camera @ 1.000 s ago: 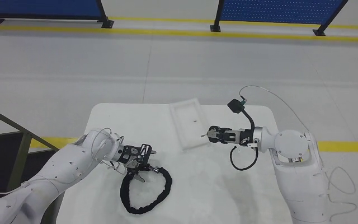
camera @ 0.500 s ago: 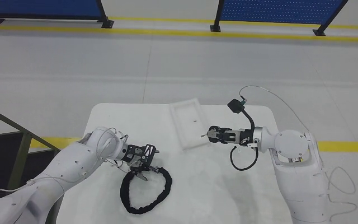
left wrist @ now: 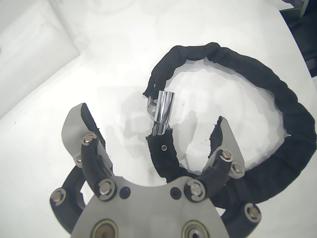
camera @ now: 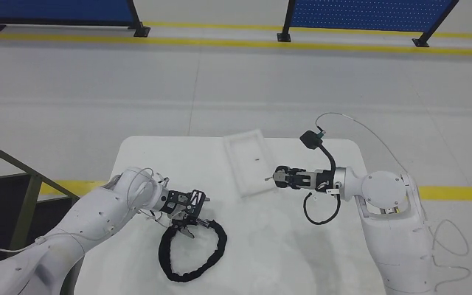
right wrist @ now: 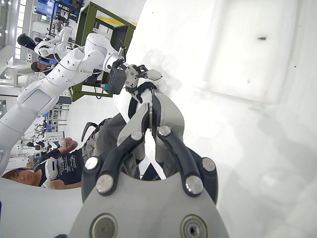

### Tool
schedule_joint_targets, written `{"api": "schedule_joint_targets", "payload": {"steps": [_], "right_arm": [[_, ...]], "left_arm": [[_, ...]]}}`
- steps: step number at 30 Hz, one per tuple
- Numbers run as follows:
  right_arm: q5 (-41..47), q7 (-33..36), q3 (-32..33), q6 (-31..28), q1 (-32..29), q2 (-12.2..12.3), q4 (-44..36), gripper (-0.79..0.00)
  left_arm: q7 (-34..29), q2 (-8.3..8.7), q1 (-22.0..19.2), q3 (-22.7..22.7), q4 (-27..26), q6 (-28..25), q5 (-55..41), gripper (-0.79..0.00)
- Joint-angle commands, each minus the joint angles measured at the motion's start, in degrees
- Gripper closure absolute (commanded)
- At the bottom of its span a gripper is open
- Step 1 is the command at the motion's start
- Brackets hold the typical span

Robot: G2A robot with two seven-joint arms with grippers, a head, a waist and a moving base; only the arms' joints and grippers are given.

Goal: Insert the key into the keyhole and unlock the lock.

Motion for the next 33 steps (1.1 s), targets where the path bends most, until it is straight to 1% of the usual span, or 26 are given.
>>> {"api": "schedule_joint_targets", "payload": {"steps": [1, 10, 17, 19, 21, 22, 23, 24, 25, 26, 29, 30, 33], "right_arm": [[0.0, 0.0, 0.0, 0.0, 0.0, 0.0, 0.0, 0.000], [0.0, 0.0, 0.0, 0.0, 0.0, 0.0, 0.0, 0.000], [0.0, 0.0, 0.0, 0.0, 0.0, 0.0, 0.0, 0.000], [0.0, 0.0, 0.0, 0.0, 0.0, 0.0, 0.0, 0.000], [0.0, 0.0, 0.0, 0.0, 0.0, 0.0, 0.0, 0.000], [0.0, 0.0, 0.0, 0.0, 0.0, 0.0, 0.0, 0.000], [0.0, 0.0, 0.0, 0.0, 0.0, 0.0, 0.0, 0.000], [0.0, 0.0, 0.0, 0.0, 0.0, 0.0, 0.0, 0.000], [0.0, 0.0, 0.0, 0.0, 0.0, 0.0, 0.0, 0.000], [0.0, 0.0, 0.0, 0.0, 0.0, 0.0, 0.0, 0.000], [0.0, 0.0, 0.0, 0.0, 0.0, 0.0, 0.0, 0.000], [0.0, 0.0, 0.0, 0.0, 0.0, 0.0, 0.0, 0.000], [0.0, 0.0, 0.0, 0.0, 0.0, 0.0, 0.0, 0.000]], "left_arm": [[-0.2, 0.13, 0.9, -0.6, 0.3, 2.5, -0.4, -0.785], [5.0, 0.88, 2.3, -1.0, 1.4, 6.0, 2.1, -0.785], [5.8, 0.53, 3.0, -1.0, 2.4, 6.9, 3.5, -0.785], [5.3, 0.32, 3.1, -1.0, 2.7, 7.0, 3.8, -0.665], [5.1, 0.12, 3.2, -1.1, 3.1, 6.9, 4.0, -0.625], [4.8, 0.03, 3.2, -1.1, 3.3, 7.0, 4.2, -0.514], [4.7, -0.06, 3.3, -1.2, 3.4, 7.0, 4.2, -0.480], [4.7, -0.14, 3.4, -1.2, 3.6, 7.0, 4.2, -0.456], [4.5, -0.21, 3.4, -1.3, 3.8, 7.0, 4.3, -0.471], [4.3, -0.29, 3.5, -1.3, 3.9, 7.1, 4.3, -0.523], [3.7, -0.50, 3.6, -1.5, 4.1, 7.4, 4.6, -0.459], [3.6, -0.56, 3.7, -1.5, 4.2, 7.4, 4.7, -0.409], [2.9, -0.75, 3.9, -1.7, 4.6, 7.7, 4.8, -0.332]]}}
